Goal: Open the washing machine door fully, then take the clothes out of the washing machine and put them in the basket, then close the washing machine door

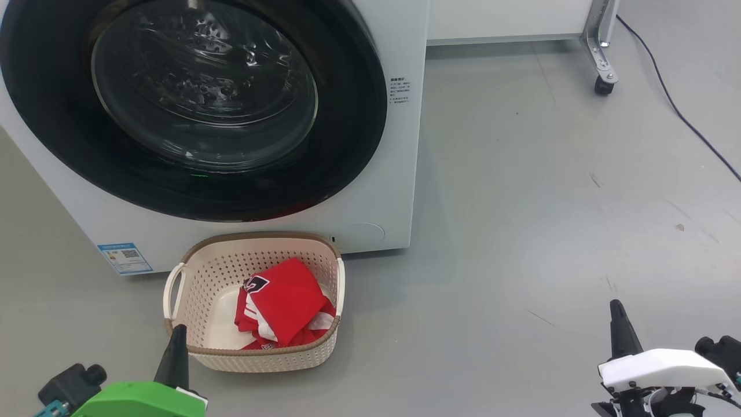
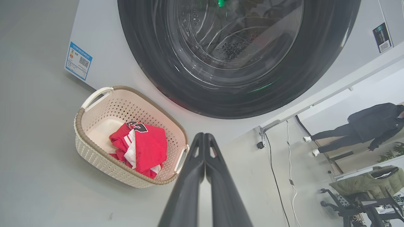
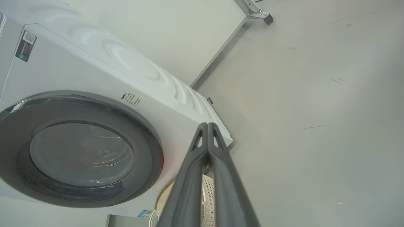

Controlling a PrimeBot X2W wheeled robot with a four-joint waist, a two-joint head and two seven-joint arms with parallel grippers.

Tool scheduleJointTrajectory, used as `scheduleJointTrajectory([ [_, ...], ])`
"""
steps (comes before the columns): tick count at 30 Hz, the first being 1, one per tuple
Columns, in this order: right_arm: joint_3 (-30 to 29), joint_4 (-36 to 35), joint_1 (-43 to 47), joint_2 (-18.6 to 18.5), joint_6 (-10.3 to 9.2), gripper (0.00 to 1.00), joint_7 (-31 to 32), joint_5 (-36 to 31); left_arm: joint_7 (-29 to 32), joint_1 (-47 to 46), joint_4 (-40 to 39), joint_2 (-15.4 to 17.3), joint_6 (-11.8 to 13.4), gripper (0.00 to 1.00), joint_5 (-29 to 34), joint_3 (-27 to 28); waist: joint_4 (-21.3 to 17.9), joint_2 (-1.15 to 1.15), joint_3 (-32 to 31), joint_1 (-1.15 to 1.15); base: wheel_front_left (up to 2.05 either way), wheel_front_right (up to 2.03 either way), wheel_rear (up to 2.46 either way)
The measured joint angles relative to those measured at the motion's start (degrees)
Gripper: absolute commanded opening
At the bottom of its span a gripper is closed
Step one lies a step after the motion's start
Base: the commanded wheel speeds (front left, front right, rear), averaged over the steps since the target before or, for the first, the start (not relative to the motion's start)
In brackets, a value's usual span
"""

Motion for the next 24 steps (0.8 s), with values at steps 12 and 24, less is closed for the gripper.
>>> scheduleJointTrajectory([
  [12,-1.5,1.2,-1.5,-0.7,1.32,0.00,1.7,9.6,1.6,-1.3,1.5,0.2,-1.6,0.00,-8.7,2.0,-0.2,0.00,0.0,0.00,0.00,0.00,0.00],
  [24,-3.0,2.3,-3.6,-1.2,2.67,0.00,3.7,19.0,3.0,-2.7,2.8,0.4,-3.2,0.00,-18.0,4.0,-0.5,0.00,-0.1,0.00,0.00,0.00,0.00],
])
